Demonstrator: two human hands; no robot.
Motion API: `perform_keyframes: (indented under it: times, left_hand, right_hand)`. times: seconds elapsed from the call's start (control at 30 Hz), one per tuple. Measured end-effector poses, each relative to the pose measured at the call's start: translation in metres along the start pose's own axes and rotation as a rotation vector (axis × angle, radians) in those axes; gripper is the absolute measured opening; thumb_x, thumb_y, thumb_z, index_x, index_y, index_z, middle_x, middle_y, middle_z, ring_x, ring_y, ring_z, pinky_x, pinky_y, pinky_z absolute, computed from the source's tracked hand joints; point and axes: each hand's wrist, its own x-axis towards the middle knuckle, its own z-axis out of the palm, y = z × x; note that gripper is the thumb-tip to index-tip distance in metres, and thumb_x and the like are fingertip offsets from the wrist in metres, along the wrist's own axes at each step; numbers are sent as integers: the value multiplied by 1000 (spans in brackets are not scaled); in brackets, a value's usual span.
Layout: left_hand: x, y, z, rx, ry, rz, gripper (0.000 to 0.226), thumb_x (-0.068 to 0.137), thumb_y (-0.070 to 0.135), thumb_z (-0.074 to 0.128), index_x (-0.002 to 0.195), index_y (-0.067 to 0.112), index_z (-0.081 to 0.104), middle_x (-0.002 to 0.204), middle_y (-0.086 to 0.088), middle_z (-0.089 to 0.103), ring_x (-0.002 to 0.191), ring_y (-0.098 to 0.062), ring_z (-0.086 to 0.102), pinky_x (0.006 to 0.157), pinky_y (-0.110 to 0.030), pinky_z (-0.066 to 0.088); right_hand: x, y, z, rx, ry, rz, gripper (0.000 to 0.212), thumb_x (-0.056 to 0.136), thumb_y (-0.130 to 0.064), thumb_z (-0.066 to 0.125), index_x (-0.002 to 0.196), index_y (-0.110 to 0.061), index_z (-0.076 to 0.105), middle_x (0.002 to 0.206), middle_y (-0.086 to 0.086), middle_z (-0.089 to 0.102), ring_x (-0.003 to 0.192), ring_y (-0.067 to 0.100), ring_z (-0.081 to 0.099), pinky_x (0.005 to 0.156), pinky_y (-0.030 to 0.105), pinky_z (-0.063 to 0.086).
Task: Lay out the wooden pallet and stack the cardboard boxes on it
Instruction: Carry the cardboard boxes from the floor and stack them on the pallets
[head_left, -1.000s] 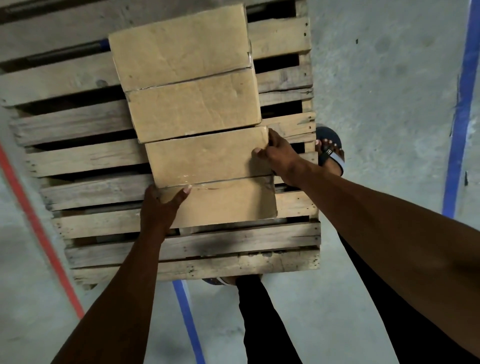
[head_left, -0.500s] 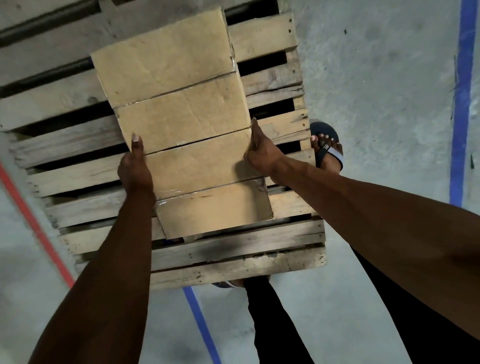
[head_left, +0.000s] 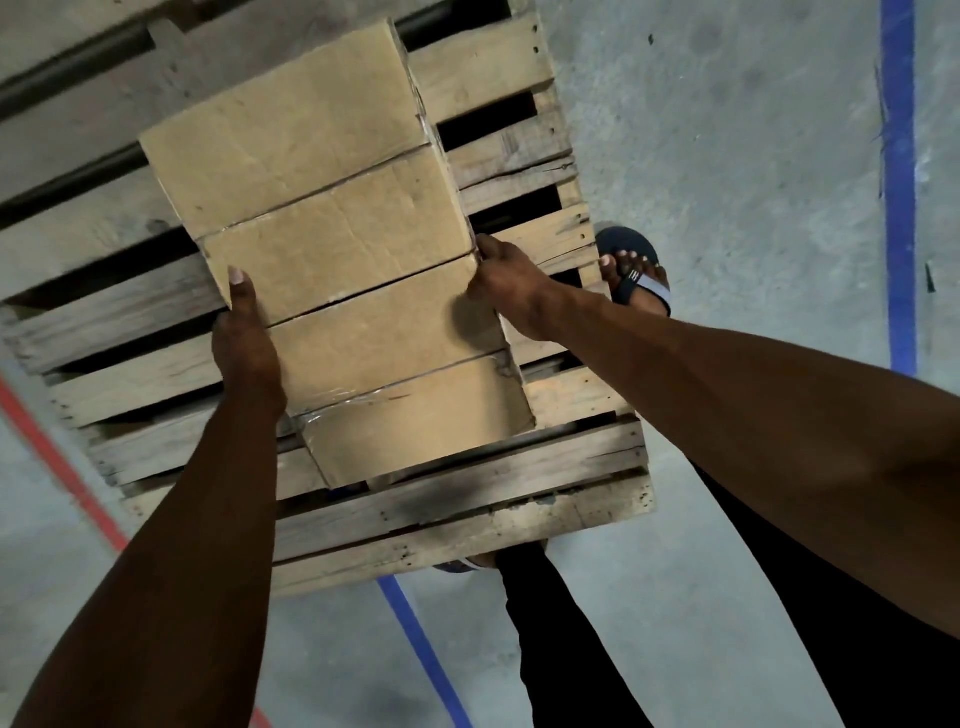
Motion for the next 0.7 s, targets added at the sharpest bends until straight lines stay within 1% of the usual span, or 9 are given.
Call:
perform_keyframes:
  times: [0.13,0.2,0.3,0.33,0.37,0.43,0.53,0.6,0.7]
  left_hand:
    - [-17,8,-2,135,107,37,89,95,76,52,150,5,50,151,-17,55,139,-33,52,114,-40,41]
    - [-41,9,-4,152,84,52,94,94,74,55,155,4,42,157,-18,49,143,-32,48,117,-40,39]
    - [-89,6,-11,195,-2,132,124,69,96,60,156,9,42,158,-16,49,144,-31,49,121,-47,39]
    - [-105,5,-13,242,-41,150,133,60,101,58,155,10,43,156,-16,51,143,-32,50,120,-49,41]
    - [-124,3,-15,287,-98,151,135,58,101,59,156,11,43,156,-16,51,143,-33,50,120,-50,41]
    - [-177,15,-24,332,-216,120,119,68,84,72,158,13,40,159,-16,48,144,-33,49,121,-49,40]
    - [-264,38,-41,421,-370,141,82,87,51,81,155,22,46,155,-11,51,136,-33,56,116,-45,45]
    - [-318,56,-57,463,-470,128,71,90,49,79,150,26,51,144,-5,57,122,-28,63,108,-40,51]
    - [-382,78,-80,539,-557,150,50,92,45,77,136,24,64,125,-2,69,106,-19,67,96,-35,54]
  right_hand:
    - [-14,-10,-34,-4,157,30,54,106,-14,51,156,-3,36,158,16,47,143,31,46,108,35,41]
    - [-29,-10,-60,-19,187,22,56,107,-24,53,159,-8,38,165,7,39,151,26,36,104,19,33]
    - [-74,1,-86,-151,215,1,54,104,-40,59,153,-20,50,158,-1,47,149,21,39,78,-9,29]
    - [-94,6,-93,-216,248,-5,60,96,-55,64,149,-28,56,155,-4,52,147,22,43,89,-8,29]
    - [-114,11,-99,-258,271,-24,69,83,-71,66,142,-35,61,151,-6,56,144,22,48,109,7,34]
    - [-144,29,-115,-302,285,-42,84,61,-87,68,130,-39,68,138,-8,66,130,19,58,116,36,43]
    - [-221,30,-127,-116,238,-53,69,70,-58,82,127,-18,73,115,-6,64,107,15,61,96,30,46]
    - [-285,13,-127,-49,244,-40,52,89,-27,80,134,-4,66,107,1,70,96,17,71,80,29,55]
    - [-343,2,-134,-38,180,-23,41,98,-19,71,137,-6,63,105,8,74,71,9,70,54,22,51]
